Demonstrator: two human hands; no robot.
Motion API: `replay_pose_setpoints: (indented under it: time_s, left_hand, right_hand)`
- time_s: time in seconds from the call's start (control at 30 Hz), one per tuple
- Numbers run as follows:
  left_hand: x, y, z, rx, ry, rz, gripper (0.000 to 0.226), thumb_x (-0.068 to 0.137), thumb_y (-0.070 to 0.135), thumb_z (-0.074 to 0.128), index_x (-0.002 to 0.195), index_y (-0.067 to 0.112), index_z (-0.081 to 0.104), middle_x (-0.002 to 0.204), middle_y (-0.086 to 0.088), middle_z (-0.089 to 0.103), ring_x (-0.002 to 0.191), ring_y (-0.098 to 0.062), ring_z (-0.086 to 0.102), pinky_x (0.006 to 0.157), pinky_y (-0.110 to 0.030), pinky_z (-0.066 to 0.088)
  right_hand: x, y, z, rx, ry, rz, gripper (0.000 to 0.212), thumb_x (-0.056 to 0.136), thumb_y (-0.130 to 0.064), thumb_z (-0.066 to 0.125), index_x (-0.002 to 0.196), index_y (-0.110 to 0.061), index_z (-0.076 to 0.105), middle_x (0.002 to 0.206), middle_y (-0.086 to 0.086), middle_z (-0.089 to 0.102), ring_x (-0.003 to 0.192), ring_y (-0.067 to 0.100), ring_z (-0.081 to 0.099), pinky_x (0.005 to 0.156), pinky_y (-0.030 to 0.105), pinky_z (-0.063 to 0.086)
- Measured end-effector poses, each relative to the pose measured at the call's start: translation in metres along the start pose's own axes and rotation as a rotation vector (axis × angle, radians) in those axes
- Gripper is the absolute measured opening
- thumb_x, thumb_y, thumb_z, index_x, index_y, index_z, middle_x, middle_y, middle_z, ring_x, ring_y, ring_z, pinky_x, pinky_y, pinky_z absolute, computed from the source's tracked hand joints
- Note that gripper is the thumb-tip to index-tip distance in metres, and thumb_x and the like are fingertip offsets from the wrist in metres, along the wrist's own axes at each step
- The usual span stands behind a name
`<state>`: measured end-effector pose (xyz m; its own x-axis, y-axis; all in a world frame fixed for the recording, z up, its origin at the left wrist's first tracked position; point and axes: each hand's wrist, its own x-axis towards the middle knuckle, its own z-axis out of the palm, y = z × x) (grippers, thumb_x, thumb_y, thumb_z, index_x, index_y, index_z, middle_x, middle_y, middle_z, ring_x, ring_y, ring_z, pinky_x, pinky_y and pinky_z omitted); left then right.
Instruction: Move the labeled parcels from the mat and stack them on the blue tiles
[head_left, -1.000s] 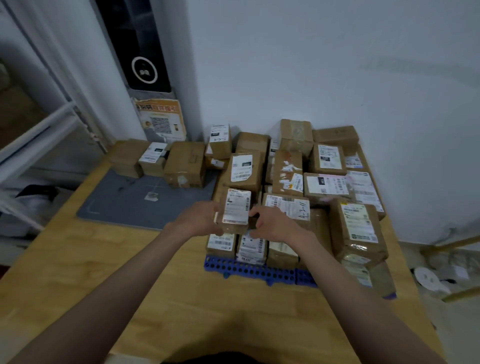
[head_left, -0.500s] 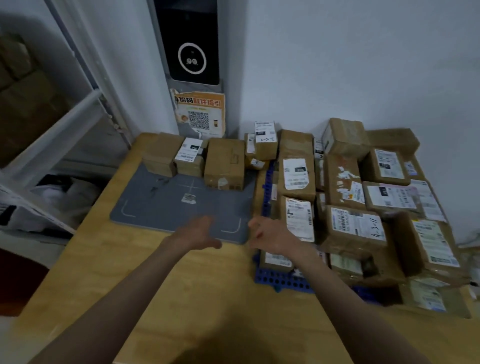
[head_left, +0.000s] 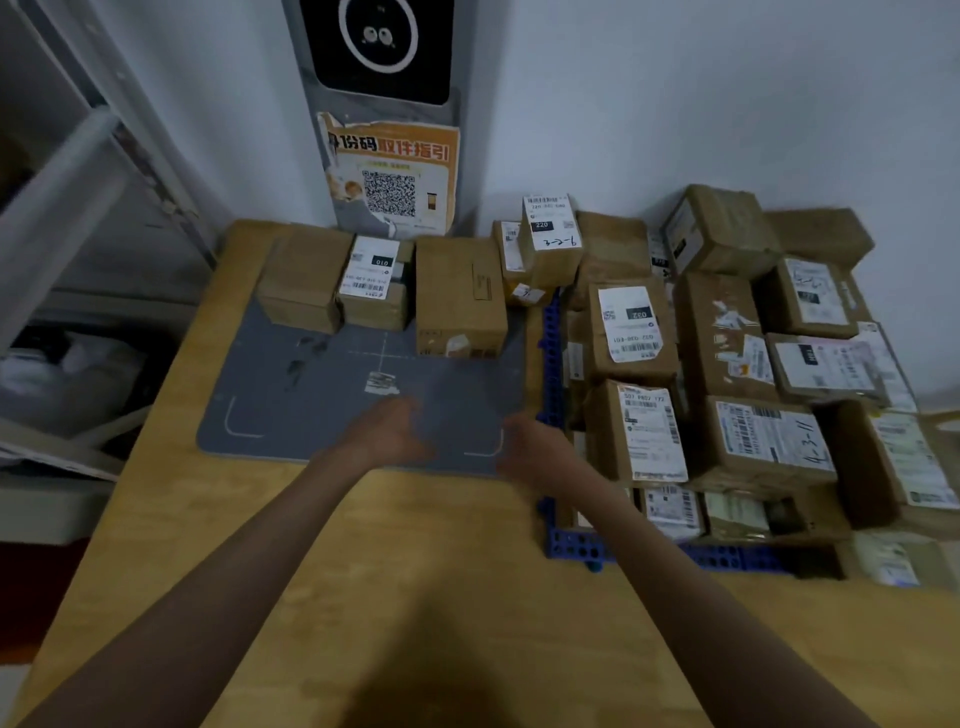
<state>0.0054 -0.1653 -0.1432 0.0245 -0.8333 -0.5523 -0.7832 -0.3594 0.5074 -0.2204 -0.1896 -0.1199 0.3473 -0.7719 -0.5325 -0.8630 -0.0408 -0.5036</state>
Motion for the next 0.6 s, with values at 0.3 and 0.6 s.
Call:
replay_pose_setpoints:
  time_s: [0.3,0.6]
  left_hand:
    - [0.062,-0.02,-0.024,-0.178,0.013,-0.018,0.083,0.074,0.033,0.083,0.141,0.007,0.043,0.141,-0.005,0.044,0.128,-0.023,0.045,0.088,-0.016,0.036]
    - [0.133,-0.006,-0.05,-0.365,0.161,0.073,0.082,0.075,0.023,0.082,0.144,0.017,0.037,0.12,0.002,0.048,0.088,-0.001,0.049,0.064,-0.014,0.04]
  right_hand:
    - [0.074,-0.011,-0.03,0.13,0.106,0.055,0.07,0.09,-0.032,0.067,0.148,-0.017,0.031,0.142,0.005,0.045,0.123,0.019,0.049,0.085,0.026,0.041]
    - [0.148,-0.025,-0.055,0.326,0.176,0.061,0.069,0.088,-0.026,0.066,0.147,-0.018,0.032,0.143,0.003,0.044,0.132,0.023,0.042,0.107,0.043,0.042]
